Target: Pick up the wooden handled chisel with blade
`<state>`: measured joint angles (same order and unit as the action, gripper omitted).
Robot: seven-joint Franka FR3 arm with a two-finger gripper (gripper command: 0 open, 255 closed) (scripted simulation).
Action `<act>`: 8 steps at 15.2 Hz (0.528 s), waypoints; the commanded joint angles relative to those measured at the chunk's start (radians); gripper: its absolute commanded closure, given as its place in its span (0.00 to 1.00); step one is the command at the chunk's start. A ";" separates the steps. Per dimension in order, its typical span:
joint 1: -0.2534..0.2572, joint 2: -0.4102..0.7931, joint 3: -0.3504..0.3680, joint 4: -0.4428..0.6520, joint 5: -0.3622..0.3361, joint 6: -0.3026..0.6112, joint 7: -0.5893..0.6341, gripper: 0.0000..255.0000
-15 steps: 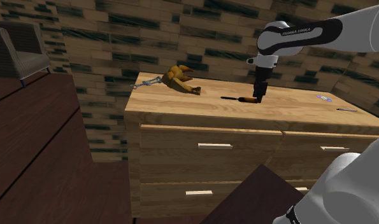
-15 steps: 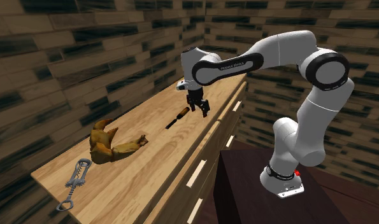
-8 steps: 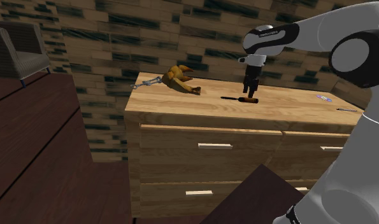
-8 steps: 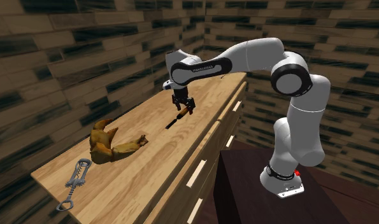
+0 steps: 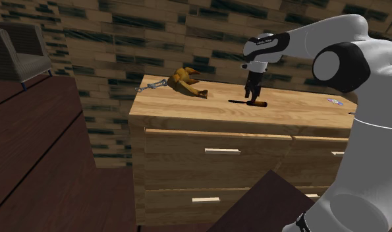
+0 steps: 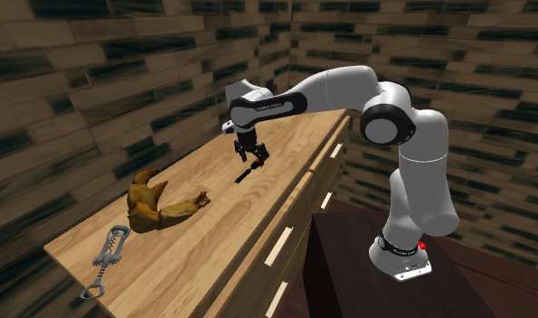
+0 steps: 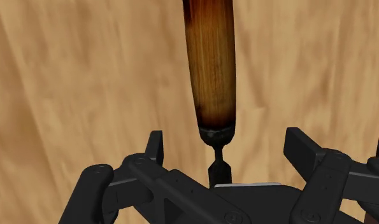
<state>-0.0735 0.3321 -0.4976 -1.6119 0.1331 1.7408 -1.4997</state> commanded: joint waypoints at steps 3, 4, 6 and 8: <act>0.000 0.012 0.003 -0.030 0.007 0.041 -0.003 0.00; 0.000 0.012 0.003 -0.030 0.007 0.041 -0.003 0.00; 0.001 0.012 0.004 -0.028 0.007 0.039 -0.002 1.00; 0.001 0.012 0.004 -0.028 0.007 0.039 -0.002 1.00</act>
<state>-0.0724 0.3436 -0.4940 -1.6394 0.1398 1.7793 -1.5014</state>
